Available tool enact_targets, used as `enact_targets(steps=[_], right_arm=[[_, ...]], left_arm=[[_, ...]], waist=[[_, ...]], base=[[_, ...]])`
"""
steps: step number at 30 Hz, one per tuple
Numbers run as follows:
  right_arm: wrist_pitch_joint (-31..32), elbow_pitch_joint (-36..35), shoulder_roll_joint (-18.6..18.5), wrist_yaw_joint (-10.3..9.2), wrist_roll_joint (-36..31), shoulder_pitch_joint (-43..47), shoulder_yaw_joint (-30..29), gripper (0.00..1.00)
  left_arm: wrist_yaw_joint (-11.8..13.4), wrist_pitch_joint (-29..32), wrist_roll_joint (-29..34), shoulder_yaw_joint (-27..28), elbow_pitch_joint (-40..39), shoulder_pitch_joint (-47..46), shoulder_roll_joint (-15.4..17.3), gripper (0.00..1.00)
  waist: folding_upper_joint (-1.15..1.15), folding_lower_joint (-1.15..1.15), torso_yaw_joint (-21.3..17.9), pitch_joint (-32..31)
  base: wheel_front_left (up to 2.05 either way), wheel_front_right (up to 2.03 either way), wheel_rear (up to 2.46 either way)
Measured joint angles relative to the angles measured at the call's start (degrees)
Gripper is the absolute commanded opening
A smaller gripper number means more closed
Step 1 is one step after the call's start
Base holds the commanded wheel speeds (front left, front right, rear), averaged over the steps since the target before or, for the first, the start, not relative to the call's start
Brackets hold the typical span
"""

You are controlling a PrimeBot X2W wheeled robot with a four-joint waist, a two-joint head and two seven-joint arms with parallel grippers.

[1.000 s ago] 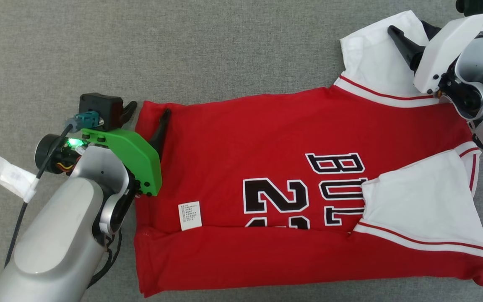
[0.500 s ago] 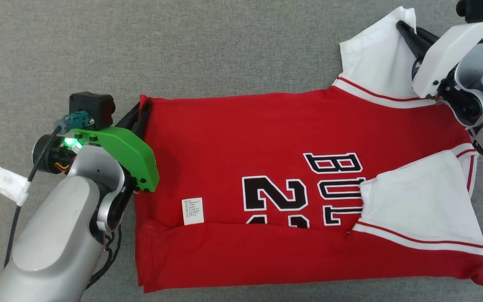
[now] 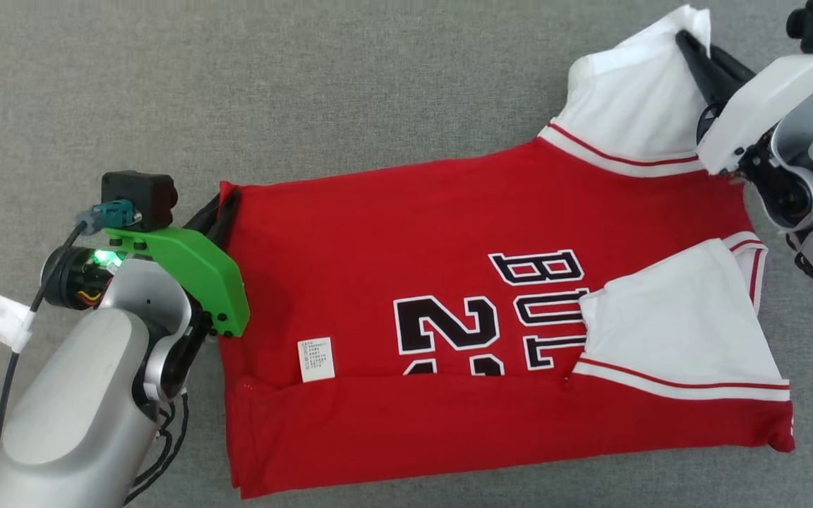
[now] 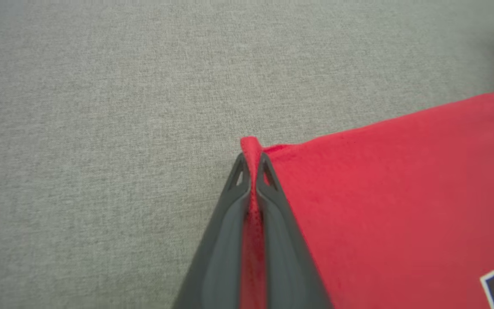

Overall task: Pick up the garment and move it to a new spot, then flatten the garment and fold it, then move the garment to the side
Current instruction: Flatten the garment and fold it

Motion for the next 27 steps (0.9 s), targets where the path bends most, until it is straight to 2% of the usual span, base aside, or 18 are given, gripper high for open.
enact_targets(steps=[6,16,27], right_arm=[[0.13,-4.09,-1.86,-0.01,2.18,2.80,3.56,0.00],[0.53,-9.90,-5.31,-0.01,4.70,7.60,9.62,0.00],[1.96,-13.25,-8.42,-0.01,6.55,10.35,14.75,0.00]], left_arm=[[-2.93,5.38,-3.83,-0.33,-0.73,1.49,2.44,0.00],[-4.47,14.74,-8.77,0.27,-3.26,4.88,8.06,0.00],[-6.56,30.15,-18.19,-2.01,-5.90,7.01,10.50,0.00]], waist=[[0.00,0.00,-1.05,-3.67],[0.00,-0.01,-3.91,-10.19],[0.00,0.00,-6.48,-15.29]], base=[[0.00,0.00,0.00],[0.00,0.00,0.00],[0.00,0.00,0.00]])
